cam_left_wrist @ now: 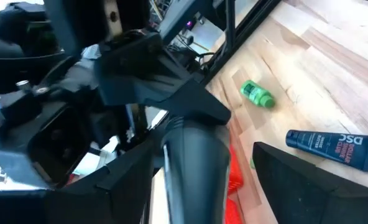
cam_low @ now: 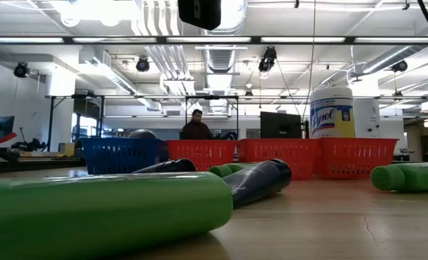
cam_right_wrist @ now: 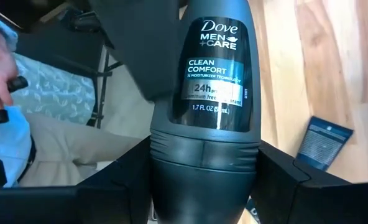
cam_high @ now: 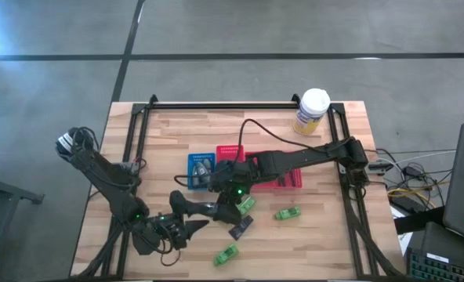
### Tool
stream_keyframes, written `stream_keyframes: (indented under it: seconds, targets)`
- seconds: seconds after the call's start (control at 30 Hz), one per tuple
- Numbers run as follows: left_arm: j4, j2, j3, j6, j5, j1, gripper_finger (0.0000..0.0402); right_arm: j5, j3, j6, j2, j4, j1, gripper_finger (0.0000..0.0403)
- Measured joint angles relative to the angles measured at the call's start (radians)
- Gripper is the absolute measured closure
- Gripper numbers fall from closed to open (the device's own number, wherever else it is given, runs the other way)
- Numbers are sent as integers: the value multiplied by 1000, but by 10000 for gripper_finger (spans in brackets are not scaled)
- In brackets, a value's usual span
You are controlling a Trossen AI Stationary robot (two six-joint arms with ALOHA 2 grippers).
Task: Pick & Place Travel size toiletries
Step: Put the gray deodorant into the blue bin
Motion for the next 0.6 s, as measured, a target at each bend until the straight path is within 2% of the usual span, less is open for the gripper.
stream_keyframes:
  seconds: [0.33,0.6]
  targets:
    - [39,32,0,19,10,39,156,-9,0,21,0,16,2,207]
    - [69,32,0,47,26,47,216,-14,0,19,0,19,3,190]
